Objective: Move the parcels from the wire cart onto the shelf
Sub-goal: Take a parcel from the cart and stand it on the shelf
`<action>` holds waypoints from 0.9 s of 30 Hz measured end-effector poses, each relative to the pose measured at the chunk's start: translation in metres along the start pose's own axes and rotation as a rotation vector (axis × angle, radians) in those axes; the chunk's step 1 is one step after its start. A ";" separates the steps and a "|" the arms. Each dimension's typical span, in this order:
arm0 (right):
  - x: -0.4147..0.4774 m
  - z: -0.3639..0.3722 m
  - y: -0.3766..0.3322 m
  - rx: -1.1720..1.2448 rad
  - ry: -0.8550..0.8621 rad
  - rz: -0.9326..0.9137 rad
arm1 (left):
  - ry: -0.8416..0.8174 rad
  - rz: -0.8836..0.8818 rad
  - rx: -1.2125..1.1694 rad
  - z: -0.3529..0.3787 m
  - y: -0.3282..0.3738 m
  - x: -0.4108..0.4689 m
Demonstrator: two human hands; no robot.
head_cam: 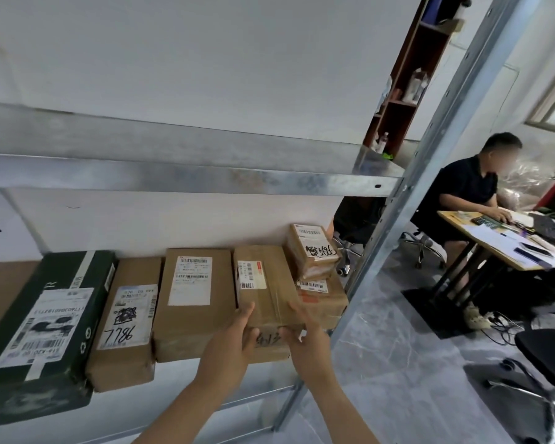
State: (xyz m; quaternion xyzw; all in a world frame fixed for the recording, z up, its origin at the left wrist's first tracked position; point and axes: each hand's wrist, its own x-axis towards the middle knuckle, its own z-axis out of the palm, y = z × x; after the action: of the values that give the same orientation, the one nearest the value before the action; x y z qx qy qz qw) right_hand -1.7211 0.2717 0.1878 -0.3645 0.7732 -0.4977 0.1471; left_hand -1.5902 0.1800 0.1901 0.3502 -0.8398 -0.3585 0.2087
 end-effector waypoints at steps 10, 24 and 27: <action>0.022 0.010 -0.003 -0.163 -0.023 0.013 | 0.100 0.095 0.392 -0.003 0.005 0.028; -0.001 0.010 -0.023 -0.663 0.006 -0.271 | 0.108 0.087 0.523 -0.035 -0.012 0.011; -0.012 0.019 -0.022 -0.645 0.025 -0.524 | 0.231 0.056 0.596 -0.060 -0.026 -0.010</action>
State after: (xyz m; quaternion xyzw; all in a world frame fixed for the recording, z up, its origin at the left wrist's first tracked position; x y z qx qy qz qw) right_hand -1.6921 0.2625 0.1960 -0.5702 0.7724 -0.2547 -0.1157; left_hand -1.5359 0.1473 0.2086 0.4111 -0.8879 -0.0488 0.2006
